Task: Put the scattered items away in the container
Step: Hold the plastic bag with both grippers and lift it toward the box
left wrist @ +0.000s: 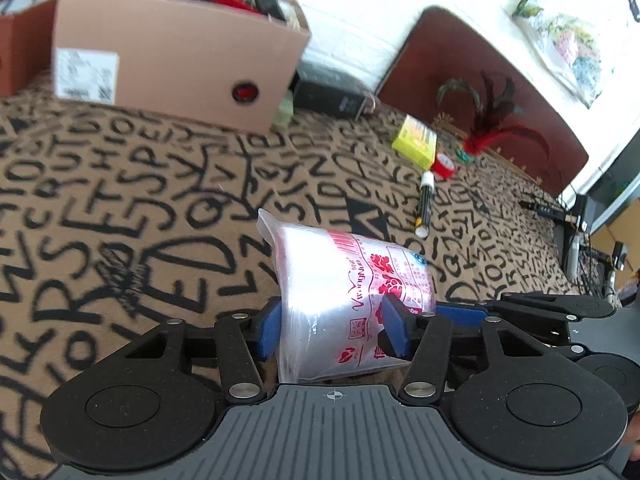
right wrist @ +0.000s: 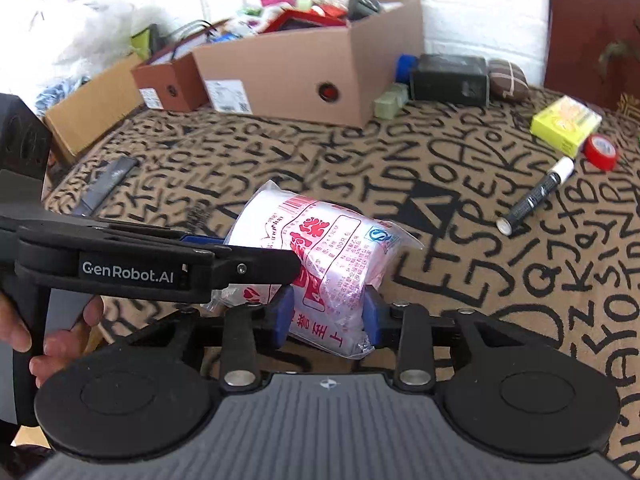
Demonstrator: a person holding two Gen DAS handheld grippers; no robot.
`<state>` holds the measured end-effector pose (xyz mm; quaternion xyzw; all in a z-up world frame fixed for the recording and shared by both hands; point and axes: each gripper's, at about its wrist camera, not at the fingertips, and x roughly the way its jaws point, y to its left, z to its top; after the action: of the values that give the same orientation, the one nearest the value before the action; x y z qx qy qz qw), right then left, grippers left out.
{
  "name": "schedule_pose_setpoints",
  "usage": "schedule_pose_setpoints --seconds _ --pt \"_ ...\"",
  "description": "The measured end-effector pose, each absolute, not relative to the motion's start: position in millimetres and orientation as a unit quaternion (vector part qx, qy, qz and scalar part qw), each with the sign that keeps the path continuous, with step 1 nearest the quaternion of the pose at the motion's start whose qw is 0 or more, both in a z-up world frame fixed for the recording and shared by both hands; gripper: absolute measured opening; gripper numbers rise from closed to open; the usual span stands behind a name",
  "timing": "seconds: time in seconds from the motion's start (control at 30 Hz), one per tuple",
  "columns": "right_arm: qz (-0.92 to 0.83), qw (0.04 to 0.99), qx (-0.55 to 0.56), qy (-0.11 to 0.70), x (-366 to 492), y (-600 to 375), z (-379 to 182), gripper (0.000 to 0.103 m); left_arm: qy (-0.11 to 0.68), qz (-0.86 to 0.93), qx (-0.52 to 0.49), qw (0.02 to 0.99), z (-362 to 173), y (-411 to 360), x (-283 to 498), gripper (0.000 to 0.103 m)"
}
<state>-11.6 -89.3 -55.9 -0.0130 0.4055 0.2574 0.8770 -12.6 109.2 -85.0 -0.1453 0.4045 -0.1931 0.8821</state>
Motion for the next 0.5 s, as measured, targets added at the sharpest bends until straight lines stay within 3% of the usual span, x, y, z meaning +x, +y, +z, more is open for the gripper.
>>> schedule_pose_setpoints --seconds 0.23,0.5 --pt "0.279 0.897 -0.010 0.343 -8 -76 -8 0.040 0.336 -0.182 -0.130 0.915 -26 131 -13 0.054" --pt "0.291 0.917 0.006 0.272 50 -48 61 0.040 0.252 -0.167 -0.100 0.948 52 152 41 0.054"
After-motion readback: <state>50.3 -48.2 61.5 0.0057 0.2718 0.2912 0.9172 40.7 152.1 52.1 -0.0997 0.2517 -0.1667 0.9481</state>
